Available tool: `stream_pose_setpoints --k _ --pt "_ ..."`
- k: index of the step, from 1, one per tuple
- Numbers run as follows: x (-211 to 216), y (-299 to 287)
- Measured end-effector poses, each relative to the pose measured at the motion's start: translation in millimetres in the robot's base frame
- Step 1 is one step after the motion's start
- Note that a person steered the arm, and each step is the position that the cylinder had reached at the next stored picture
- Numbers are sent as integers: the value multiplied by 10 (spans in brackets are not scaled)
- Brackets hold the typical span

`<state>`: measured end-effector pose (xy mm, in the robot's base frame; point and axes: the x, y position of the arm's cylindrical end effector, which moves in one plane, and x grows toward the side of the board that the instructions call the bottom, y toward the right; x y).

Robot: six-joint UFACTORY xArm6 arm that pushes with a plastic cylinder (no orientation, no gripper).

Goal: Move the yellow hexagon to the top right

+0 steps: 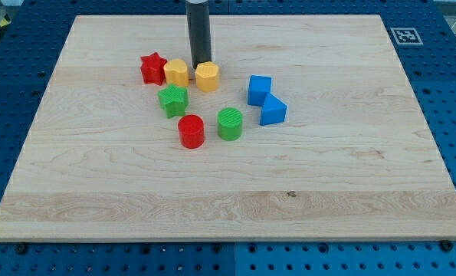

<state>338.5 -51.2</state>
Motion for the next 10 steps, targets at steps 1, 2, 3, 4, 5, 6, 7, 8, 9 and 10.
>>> stream_pose_setpoints --k 1,2,3,4,5,6,7,8,9,10 --pt "332 -23" --pt "435 -108" --pt "718 -266" --pt "809 -75" --pt "719 315" --pt "620 583" --pt "399 754" --pt "167 754" --pt "-91 758" --pt "-387 800"
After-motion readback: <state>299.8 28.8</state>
